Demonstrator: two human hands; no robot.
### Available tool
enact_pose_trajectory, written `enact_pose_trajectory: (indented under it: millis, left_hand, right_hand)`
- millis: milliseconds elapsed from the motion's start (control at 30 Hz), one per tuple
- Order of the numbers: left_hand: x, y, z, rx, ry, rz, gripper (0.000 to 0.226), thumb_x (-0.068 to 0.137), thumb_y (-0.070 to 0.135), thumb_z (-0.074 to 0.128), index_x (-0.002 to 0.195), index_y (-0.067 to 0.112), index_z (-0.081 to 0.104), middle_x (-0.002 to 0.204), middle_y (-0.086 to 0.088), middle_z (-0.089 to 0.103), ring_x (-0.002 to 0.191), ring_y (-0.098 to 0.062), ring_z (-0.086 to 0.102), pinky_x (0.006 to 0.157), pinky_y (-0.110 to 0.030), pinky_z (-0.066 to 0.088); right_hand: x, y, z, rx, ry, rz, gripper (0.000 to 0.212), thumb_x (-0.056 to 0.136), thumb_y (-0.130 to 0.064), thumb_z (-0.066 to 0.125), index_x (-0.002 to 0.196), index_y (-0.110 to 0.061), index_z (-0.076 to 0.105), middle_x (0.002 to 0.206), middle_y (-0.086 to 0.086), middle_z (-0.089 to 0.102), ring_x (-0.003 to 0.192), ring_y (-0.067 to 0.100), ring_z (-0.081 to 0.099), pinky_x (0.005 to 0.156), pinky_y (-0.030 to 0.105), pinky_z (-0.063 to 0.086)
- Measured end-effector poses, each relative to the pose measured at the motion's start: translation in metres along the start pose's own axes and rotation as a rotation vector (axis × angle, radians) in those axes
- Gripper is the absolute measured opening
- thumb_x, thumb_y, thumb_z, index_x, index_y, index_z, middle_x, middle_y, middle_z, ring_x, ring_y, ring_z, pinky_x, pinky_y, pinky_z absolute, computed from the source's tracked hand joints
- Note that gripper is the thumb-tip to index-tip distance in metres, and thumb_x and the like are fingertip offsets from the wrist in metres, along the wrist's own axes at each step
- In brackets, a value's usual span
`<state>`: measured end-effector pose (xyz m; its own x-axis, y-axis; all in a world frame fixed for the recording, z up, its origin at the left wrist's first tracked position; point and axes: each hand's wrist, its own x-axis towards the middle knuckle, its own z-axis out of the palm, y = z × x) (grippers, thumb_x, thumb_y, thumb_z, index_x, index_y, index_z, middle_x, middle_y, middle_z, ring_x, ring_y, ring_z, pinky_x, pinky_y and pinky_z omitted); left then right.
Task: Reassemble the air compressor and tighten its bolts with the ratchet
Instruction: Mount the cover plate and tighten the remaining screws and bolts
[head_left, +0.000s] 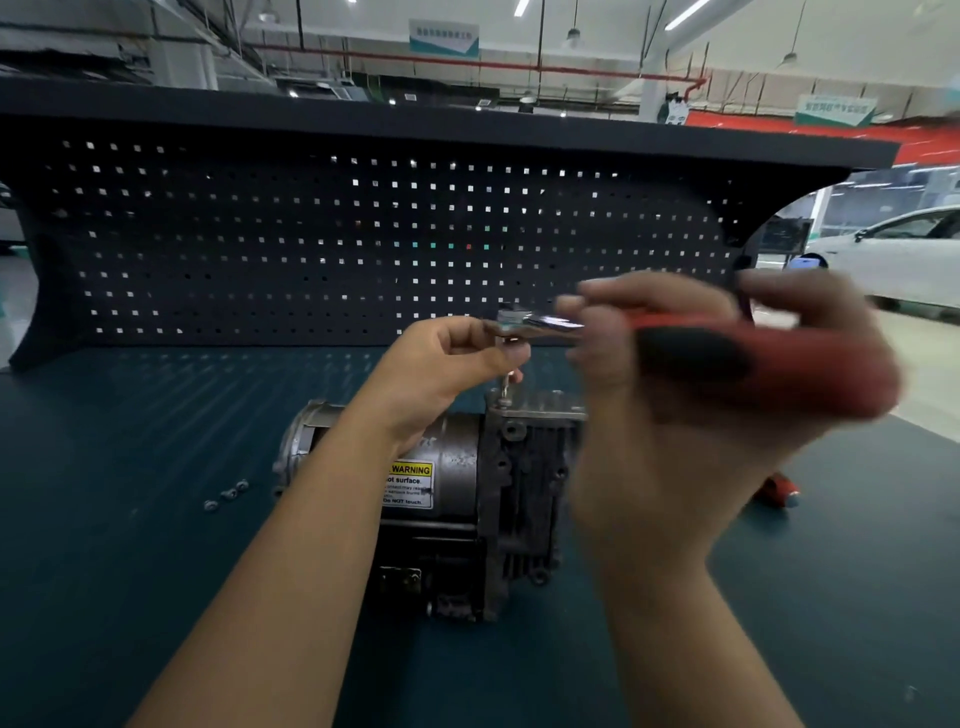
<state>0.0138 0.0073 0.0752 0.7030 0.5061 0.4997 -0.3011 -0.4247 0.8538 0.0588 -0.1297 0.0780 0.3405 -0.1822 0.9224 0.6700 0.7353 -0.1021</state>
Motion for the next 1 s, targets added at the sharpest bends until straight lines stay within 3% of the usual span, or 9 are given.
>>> enact_pose_trajectory:
  millis: [67, 167, 233, 367, 500, 600, 767, 900, 1000]
  left_hand:
    - [0.0, -0.001, -0.002, -0.023, -0.008, -0.017, 0.028, 0.08, 0.003, 0.065, 0.061, 0.021, 0.073, 0.06, 0.011, 0.068, 0.058, 0.001, 0.064, 0.056, -0.011, 0.048]
    - [-0.001, 0.0, -0.004, -0.031, -0.055, -0.018, 0.033, 0.079, 0.004, 0.067, 0.067, 0.034, 0.075, 0.066, 0.012, 0.071, 0.065, 0.0, 0.067, 0.057, -0.013, 0.05]
    - [-0.002, 0.001, -0.004, -0.042, -0.052, -0.004, 0.006, 0.07, 0.021, 0.069, 0.07, 0.022, 0.075, 0.07, 0.008, 0.072, 0.071, -0.002, 0.067, 0.067, -0.012, 0.049]
    - [-0.002, 0.001, -0.004, -0.04, -0.076, -0.008, 0.018, 0.073, 0.029, 0.064, 0.081, 0.013, 0.065, 0.073, 0.004, 0.073, 0.079, -0.001, 0.067, 0.073, -0.004, 0.043]
    - [-0.002, 0.001, -0.003, -0.049, -0.092, -0.022, 0.019, 0.074, 0.029, 0.061, 0.081, 0.012, 0.064, 0.072, 0.005, 0.073, 0.078, 0.003, 0.065, 0.074, -0.003, 0.042]
    - [0.0, 0.0, -0.004, -0.039, -0.091, -0.038, 0.018, 0.079, 0.029, 0.06, 0.08, 0.012, 0.065, 0.072, 0.004, 0.073, 0.077, 0.003, 0.065, 0.073, -0.002, 0.042]
    - [0.001, -0.002, -0.003, 0.028, -0.067, -0.047, 0.018, 0.088, 0.025, 0.061, 0.078, 0.014, 0.07, 0.076, 0.003, 0.074, 0.078, 0.0, 0.065, 0.071, -0.002, 0.042]
    - [0.0, 0.0, -0.003, 0.001, -0.018, -0.019, 0.017, 0.071, 0.032, 0.066, 0.077, 0.017, 0.069, 0.074, 0.006, 0.073, 0.078, 0.0, 0.065, 0.076, -0.008, 0.045]
    - [0.0, -0.001, -0.004, -0.063, -0.009, -0.012, 0.006, 0.072, 0.015, 0.07, 0.073, 0.016, 0.065, 0.062, 0.011, 0.068, 0.06, 0.002, 0.062, 0.062, -0.012, 0.047]
  right_hand:
    - [-0.011, -0.005, 0.005, -0.085, -0.187, -0.155, 0.034, 0.078, -0.002, 0.07, 0.104, 0.001, 0.048, 0.1, -0.009, 0.055, 0.086, 0.011, 0.064, 0.08, 0.019, 0.047]
    - [-0.021, -0.003, 0.006, -0.09, -0.219, -0.192, 0.047, 0.075, -0.006, 0.076, 0.112, -0.009, 0.046, 0.1, 0.0, 0.061, 0.086, 0.014, 0.067, 0.079, 0.023, 0.05]
    - [-0.012, 0.003, 0.002, 0.048, -0.031, 0.0, 0.04, 0.082, -0.015, 0.072, 0.107, -0.007, 0.043, 0.094, 0.007, 0.067, 0.081, 0.023, 0.07, 0.073, 0.027, 0.052]
    - [0.018, 0.033, -0.025, 0.31, 0.355, 0.51, 0.03, 0.095, -0.02, 0.055, 0.117, -0.017, 0.034, 0.092, 0.001, 0.071, 0.082, 0.027, 0.072, 0.061, 0.025, 0.053]
    - [0.024, 0.076, -0.035, 0.591, 0.463, 0.997, 0.015, 0.101, -0.027, 0.043, 0.108, -0.014, 0.044, 0.087, 0.004, 0.07, 0.073, 0.017, 0.072, 0.056, 0.021, 0.048]
    - [0.017, 0.091, -0.036, 0.646, 0.463, 1.155, 0.016, 0.101, -0.026, 0.043, 0.096, -0.012, 0.049, 0.087, 0.006, 0.064, 0.068, 0.015, 0.07, 0.053, 0.019, 0.05]
    - [0.013, 0.057, -0.036, 0.427, 0.382, 0.644, 0.03, 0.1, -0.02, 0.047, 0.123, -0.01, 0.03, 0.077, 0.002, 0.067, 0.076, 0.022, 0.07, 0.06, 0.025, 0.053]
    - [0.0, 0.014, -0.011, 0.162, 0.078, 0.074, 0.032, 0.094, -0.023, 0.058, 0.107, -0.017, 0.028, 0.087, 0.014, 0.059, 0.076, 0.035, 0.064, 0.062, 0.038, 0.052]
    - [-0.016, 0.003, 0.001, 0.146, -0.103, -0.049, 0.039, 0.088, -0.001, 0.061, 0.111, -0.022, 0.038, 0.086, 0.014, 0.059, 0.076, 0.032, 0.061, 0.075, 0.037, 0.052]
